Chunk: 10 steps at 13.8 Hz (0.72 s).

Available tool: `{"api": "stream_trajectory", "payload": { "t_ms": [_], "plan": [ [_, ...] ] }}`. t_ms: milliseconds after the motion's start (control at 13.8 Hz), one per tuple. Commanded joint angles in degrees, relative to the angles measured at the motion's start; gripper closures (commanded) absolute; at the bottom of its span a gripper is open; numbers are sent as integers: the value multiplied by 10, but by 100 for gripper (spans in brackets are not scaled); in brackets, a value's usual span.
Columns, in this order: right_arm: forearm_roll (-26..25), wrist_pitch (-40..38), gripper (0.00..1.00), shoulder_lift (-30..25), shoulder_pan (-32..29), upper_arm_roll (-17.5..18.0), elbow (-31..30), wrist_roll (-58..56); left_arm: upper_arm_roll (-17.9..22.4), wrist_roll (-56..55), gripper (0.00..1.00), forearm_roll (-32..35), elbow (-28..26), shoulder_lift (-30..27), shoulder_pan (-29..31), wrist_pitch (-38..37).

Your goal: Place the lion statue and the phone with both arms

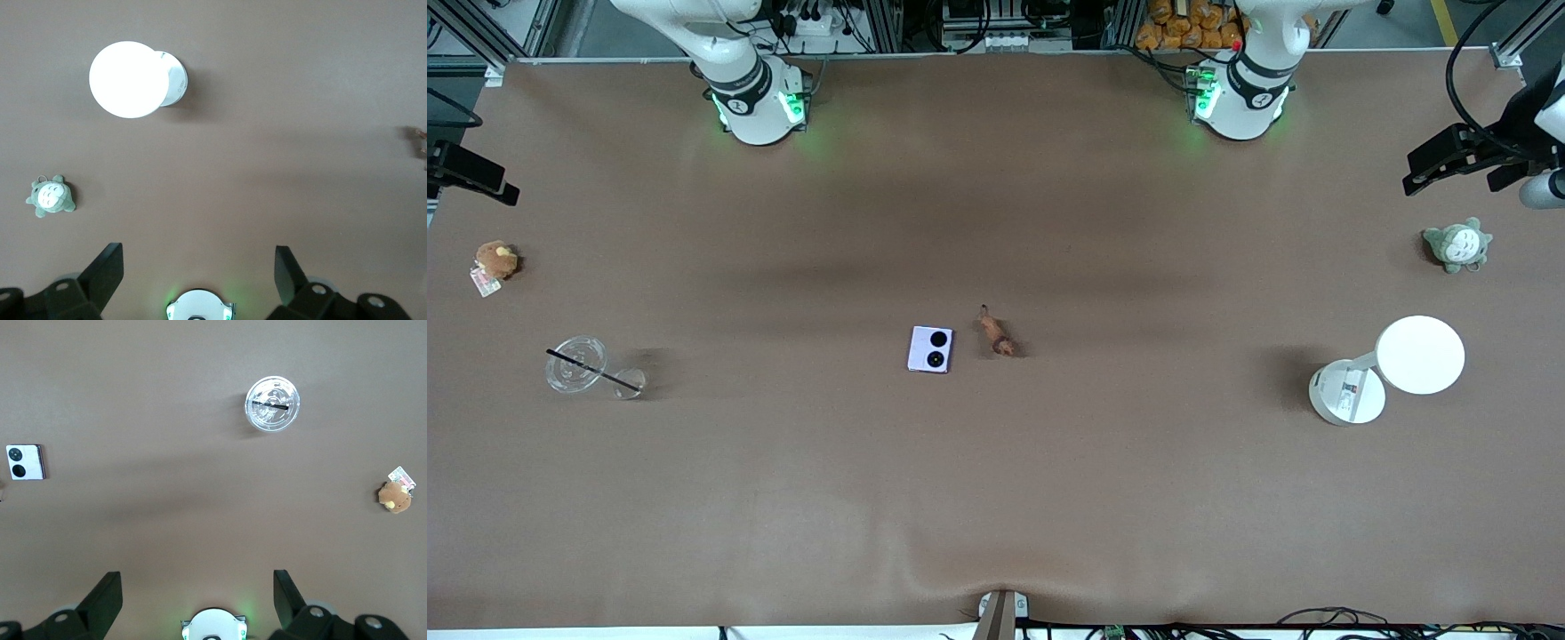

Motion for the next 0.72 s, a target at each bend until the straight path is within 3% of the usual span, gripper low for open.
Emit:
{"api": "stream_trajectory", "payload": {
  "t_ms": [0, 651],
  "plan": [
    [-1, -3, 0, 1, -1, 1, -1, 3, -9, -4, 0, 14, 12, 13, -4, -6],
    [-1, -3, 0, 2, 1, 1, 0, 4, -17, -4, 0, 29, 12, 15, -5, -6]
  ]
}}
